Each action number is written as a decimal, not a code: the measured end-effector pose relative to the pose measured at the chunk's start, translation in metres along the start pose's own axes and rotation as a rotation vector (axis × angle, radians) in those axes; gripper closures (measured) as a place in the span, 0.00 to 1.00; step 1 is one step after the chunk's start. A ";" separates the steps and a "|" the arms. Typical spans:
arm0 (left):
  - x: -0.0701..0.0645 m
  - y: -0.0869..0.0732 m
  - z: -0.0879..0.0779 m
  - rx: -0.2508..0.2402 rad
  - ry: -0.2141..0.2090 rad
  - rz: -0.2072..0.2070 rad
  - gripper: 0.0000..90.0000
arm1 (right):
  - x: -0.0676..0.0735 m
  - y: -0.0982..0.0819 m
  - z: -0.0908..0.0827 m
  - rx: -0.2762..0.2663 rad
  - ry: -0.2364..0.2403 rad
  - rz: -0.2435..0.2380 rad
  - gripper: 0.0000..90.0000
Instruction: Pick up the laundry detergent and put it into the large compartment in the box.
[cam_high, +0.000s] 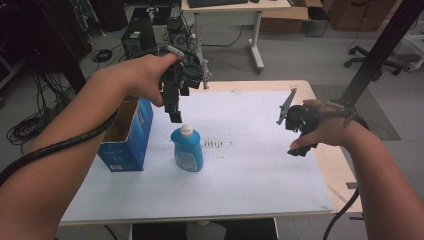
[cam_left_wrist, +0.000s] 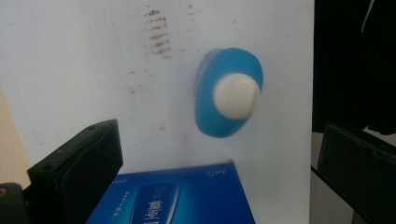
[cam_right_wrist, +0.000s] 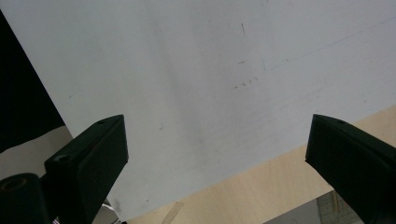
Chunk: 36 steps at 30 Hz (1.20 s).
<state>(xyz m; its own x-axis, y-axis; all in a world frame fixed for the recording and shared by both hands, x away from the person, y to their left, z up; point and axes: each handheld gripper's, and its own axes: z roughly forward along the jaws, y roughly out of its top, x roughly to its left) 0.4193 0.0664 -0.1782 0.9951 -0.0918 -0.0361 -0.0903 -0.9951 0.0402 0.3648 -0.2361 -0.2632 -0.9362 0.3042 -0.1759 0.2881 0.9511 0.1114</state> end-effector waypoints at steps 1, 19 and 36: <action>-0.001 0.000 0.001 -0.003 0.001 0.000 0.00 | 0.000 0.000 0.000 0.000 0.000 -0.001 0.06; -0.009 0.000 0.026 -0.005 0.021 0.011 0.00 | 0.004 0.006 0.004 -0.001 0.000 -0.006 0.06; -0.012 -0.003 0.050 -0.015 0.022 0.008 0.00 | 0.006 0.010 0.007 -0.011 0.002 -0.017 0.06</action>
<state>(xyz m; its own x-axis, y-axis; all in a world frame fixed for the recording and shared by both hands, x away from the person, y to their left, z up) 0.4053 0.0689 -0.2276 0.9950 -0.0993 -0.0139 -0.0984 -0.9936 0.0551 0.3636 -0.2242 -0.2697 -0.9413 0.2878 -0.1763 0.2698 0.9555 0.1190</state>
